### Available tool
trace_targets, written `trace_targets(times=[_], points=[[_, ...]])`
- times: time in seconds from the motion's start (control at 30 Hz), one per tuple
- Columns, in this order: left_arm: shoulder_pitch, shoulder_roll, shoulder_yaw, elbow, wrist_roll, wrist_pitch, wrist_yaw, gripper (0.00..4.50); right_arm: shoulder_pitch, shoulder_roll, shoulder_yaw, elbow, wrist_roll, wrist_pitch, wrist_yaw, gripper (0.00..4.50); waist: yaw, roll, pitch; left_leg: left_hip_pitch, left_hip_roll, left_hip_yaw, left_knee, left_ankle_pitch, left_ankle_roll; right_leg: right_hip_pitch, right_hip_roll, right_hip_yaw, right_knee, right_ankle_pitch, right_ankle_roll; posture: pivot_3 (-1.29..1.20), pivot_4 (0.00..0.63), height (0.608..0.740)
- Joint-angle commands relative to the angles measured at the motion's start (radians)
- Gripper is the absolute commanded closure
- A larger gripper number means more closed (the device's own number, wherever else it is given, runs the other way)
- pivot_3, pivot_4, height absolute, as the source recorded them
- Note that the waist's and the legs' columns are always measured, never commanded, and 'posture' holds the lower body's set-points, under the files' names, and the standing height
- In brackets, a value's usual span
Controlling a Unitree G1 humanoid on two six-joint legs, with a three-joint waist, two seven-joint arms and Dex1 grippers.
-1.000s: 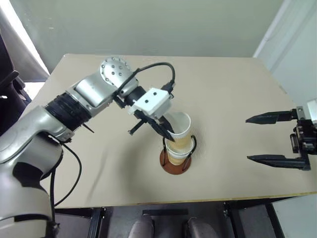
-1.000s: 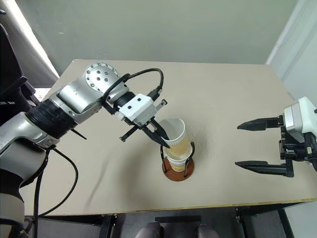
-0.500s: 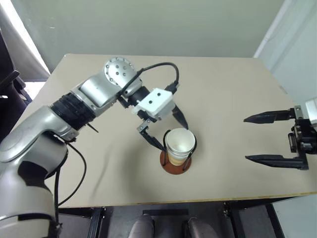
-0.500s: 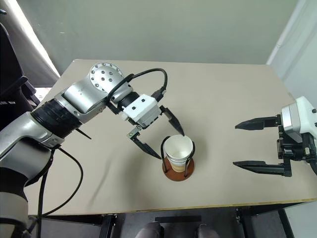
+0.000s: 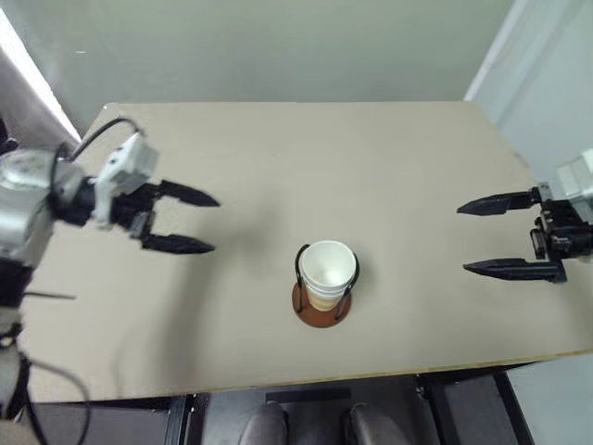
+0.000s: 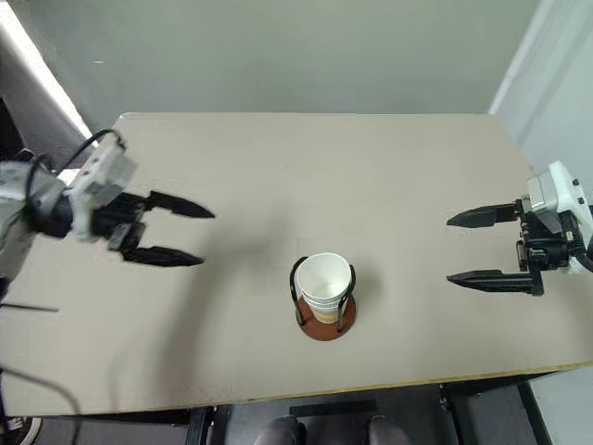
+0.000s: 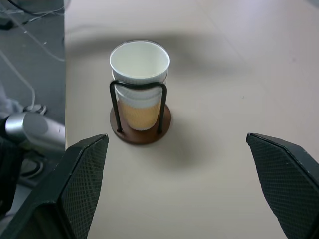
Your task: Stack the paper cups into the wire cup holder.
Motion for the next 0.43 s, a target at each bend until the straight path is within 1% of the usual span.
trace_targets(times=[0.03, 0.1, 0.17, 0.3, 0.43], points=[[0.203, 0.066, 0.242, -0.116, -0.053, 0.064, 0.02, 0.01, -0.023, -0.032, -0.022, 0.095, -0.04, -0.041, 0.041, 0.0, 0.004, 0.0, 0.0, 0.0, 0.0, 0.001, 0.0, 0.0, 0.0, 0.0, 0.0, 0.001, 0.0, 0.0, 0.0, 0.0, 0.15, 0.74], [0.318, 0.06, 0.365, -0.169, -0.073, 0.109, 0.053, 0.01, -0.045, -0.025, -0.011, 0.134, -0.057, -0.05, 0.041, 0.0, 0.005, 0.0, 0.0, 0.001, 0.0, 0.003, -0.001, 0.0, 0.0, 0.0, 0.0, 0.004, 0.001, 0.0, 0.0, 0.0, 0.15, 0.74], [0.382, 0.033, 0.431, -0.215, -0.075, 0.134, 0.093, 0.01, -0.077, -0.002, 0.008, 0.159, -0.067, -0.054, 0.029, 0.0, 0.006, 0.0, 0.0, 0.003, 0.0, 0.004, 0.0, 0.0, 0.0, 0.0, 0.0, 0.004, 0.002, 0.001, -0.001, 0.0, 0.15, 0.74], [0.442, -0.013, 0.475, -0.318, -0.079, 0.185, 0.137, 0.01, -0.119, 0.04, 0.049, 0.169, -0.081, -0.044, 0.03, 0.0, -0.002, 0.0, 0.0, 0.01, 0.0, 0.006, 0.0, 0.0, 0.002, 0.005, 0.0, 0.005, 0.006, 0.001, -0.004, 0.0, 0.15, 0.74], [0.455, -0.025, 0.507, -0.355, -0.078, 0.218, 0.148, 0.01, -0.156, 0.055, 0.073, 0.183, -0.092, -0.041, 0.043, 0.0, -0.007, -0.001, 0.0, 0.011, 0.0, 0.007, 0.001, 0.0, 0.002, 0.002, 0.0, 0.005, 0.012, 0.0, -0.007, 0.0, 0.15, 0.74]])
